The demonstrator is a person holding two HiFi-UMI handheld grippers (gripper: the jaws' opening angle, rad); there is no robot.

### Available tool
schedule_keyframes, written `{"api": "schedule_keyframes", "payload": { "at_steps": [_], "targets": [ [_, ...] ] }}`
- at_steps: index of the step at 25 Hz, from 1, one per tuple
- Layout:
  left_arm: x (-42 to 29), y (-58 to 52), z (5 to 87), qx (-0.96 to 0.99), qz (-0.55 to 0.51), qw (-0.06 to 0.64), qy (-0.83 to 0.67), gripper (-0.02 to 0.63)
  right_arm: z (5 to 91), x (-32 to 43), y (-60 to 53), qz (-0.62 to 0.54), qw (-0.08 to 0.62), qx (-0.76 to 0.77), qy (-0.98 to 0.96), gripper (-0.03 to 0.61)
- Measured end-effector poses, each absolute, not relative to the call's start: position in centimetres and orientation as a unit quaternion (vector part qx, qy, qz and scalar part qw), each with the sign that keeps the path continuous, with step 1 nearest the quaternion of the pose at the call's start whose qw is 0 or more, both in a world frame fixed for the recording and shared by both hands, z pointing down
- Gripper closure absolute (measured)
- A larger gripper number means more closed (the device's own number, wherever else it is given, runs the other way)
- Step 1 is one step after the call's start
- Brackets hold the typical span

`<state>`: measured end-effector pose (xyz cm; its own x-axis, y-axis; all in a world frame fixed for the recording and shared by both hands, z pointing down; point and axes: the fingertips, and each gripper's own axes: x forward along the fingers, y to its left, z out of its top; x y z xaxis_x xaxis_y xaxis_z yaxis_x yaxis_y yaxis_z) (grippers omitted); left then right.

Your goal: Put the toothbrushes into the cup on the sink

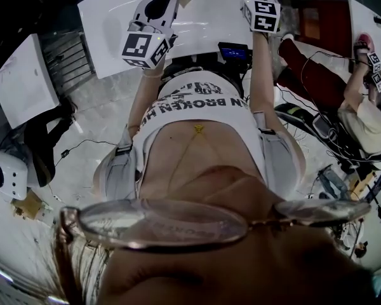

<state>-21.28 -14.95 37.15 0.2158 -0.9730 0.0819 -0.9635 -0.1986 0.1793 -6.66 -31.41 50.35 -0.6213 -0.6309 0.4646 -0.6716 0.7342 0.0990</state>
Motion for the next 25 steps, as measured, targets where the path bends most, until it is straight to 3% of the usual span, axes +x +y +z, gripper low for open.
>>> {"api": "schedule_keyframes", "payload": {
  "at_steps": [25],
  "targets": [
    [-15.0, -23.8, 38.0, 0.839, -0.018, 0.085, -0.538, 0.592, 46.6, -2.9, -28.3, 0.051, 0.194, 0.396, -0.896, 0.446]
  ]
}}
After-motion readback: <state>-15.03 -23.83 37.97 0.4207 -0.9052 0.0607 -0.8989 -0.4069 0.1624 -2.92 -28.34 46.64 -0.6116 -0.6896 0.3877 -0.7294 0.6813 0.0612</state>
